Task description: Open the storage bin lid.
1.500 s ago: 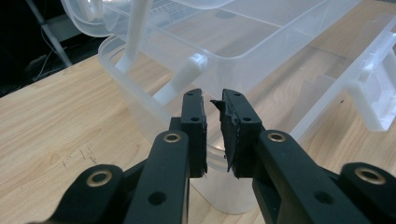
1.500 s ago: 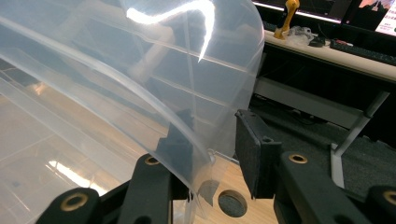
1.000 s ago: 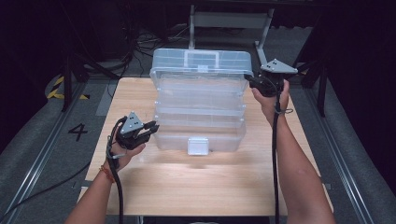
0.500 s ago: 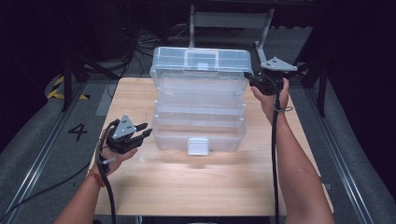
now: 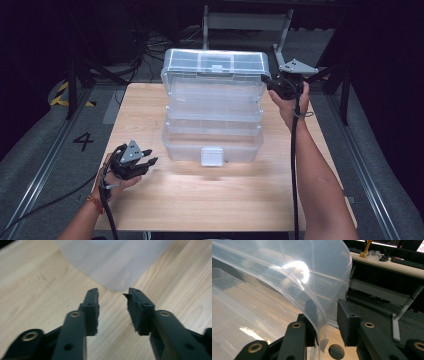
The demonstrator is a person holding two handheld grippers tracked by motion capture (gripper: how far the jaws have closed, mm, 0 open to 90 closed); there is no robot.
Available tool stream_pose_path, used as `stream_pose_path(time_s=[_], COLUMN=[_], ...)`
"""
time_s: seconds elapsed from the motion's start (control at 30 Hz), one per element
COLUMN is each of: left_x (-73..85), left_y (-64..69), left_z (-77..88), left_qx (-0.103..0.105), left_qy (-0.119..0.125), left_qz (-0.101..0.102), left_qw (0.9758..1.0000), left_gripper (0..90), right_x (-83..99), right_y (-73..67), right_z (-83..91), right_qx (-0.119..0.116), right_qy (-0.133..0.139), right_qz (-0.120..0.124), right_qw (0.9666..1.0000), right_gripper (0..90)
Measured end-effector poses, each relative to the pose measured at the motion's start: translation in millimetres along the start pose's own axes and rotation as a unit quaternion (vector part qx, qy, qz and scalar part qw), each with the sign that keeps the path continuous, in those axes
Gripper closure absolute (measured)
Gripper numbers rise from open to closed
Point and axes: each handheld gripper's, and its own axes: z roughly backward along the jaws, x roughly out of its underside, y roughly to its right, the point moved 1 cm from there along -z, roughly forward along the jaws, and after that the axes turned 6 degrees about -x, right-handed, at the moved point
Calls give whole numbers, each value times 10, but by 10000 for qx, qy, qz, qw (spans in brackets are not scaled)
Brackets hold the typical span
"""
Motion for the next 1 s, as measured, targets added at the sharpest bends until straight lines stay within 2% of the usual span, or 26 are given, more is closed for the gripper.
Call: stream_pose_path(time_s=[0.17, 0.33, 0.47, 0.57, 0.77, 0.8, 0.83, 0.87, 1.0], left_x=[100, 240, 337, 379, 460, 470, 470, 474, 474], left_y=[15, 69, 93, 92, 72, 52, 31, 41, 40], left_z=[-4, -25, -30, -34, -47, -51, -52, -56, -56], left_qx=[-38, 59, 213, 250, 348, 394, 354, 396, 386], left_qy=[-253, -600, -627, -602, -387, -404, -425, -451, -449], left_qz=[84, 76, 184, 212, 568, 610, 578, 698, 686], left_qw=[9996, 9982, 9976, 9976, 9970, 9965, 9968, 9958, 9959], left_gripper=[415, 312, 281, 257, 237, 229, 216, 204, 198], right_x=[-2, -19, -37, -51, -61, -61, -62, -66, -75], right_y=[15, 36, 61, 69, 88, 92, 100, 107, 126], right_z=[-2, -18, -38, -54, -78, -81, -84, -89, -106], right_qx=[-42, -89, -102, -94, -88, -102, -112, -109, -116], right_qy=[-11, -35, -64, -82, -64, -63, -60, -67, -62], right_qz=[-8, -45, -39, -36, -33, -64, -89, -79, -94], right_qw=[10000, 9999, 9999, 9999, 9999, 9999, 9999, 9999, 9999], right_gripper=[702, 701, 701, 702, 706, 708, 709, 710, 719])
